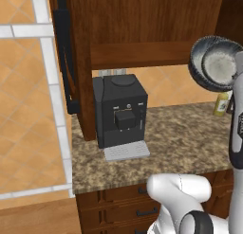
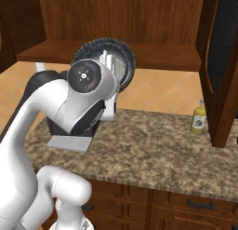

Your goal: Pick up the bowls on the counter and stack them on top of one another in the open cabinet. Place the smaller bowl on top of the larger bowl.

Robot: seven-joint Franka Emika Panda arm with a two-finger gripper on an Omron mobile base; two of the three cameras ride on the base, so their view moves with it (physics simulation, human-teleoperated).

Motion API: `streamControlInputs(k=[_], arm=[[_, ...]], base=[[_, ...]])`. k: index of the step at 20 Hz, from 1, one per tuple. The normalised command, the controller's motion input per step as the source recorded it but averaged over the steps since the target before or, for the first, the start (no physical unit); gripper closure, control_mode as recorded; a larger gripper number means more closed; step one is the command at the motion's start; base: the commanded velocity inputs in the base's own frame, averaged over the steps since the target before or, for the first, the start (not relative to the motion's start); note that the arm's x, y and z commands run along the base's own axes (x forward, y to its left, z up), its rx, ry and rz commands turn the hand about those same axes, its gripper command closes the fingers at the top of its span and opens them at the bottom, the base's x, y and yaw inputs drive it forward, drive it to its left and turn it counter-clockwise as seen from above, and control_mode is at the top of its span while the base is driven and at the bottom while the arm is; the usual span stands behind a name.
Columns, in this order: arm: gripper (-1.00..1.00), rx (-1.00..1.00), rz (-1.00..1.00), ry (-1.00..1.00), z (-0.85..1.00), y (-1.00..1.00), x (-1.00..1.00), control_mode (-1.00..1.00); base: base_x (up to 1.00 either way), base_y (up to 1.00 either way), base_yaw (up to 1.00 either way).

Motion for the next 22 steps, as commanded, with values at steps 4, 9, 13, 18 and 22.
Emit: streamControlInputs(k=[4, 9, 13, 18, 22], arm=[[1.0, 0.31, -0.08, -0.09, 0.54, 0.19, 0.0, -1.0], [1.0, 0.16, -0.04, 0.01, 0.32, 0.2, 0.0, -1.0], [1.0, 0.16, -0.05, 0.01, 0.03, 0.18, 0.06, -1.0], [1.0, -0.08, -0.01, -0.02, -0.02, 0.36, 0.4, -1.0], [1.0, -0.05, 0.0, 0.0, -0.01, 0.48, 0.69, -1.0]], base=[[0.0, 0.0, 0.0], [0.0, 0.0, 0.0], [0.0, 0.0, 0.0], [0.0, 0.0, 0.0], [0.0, 0.0, 0.0]])
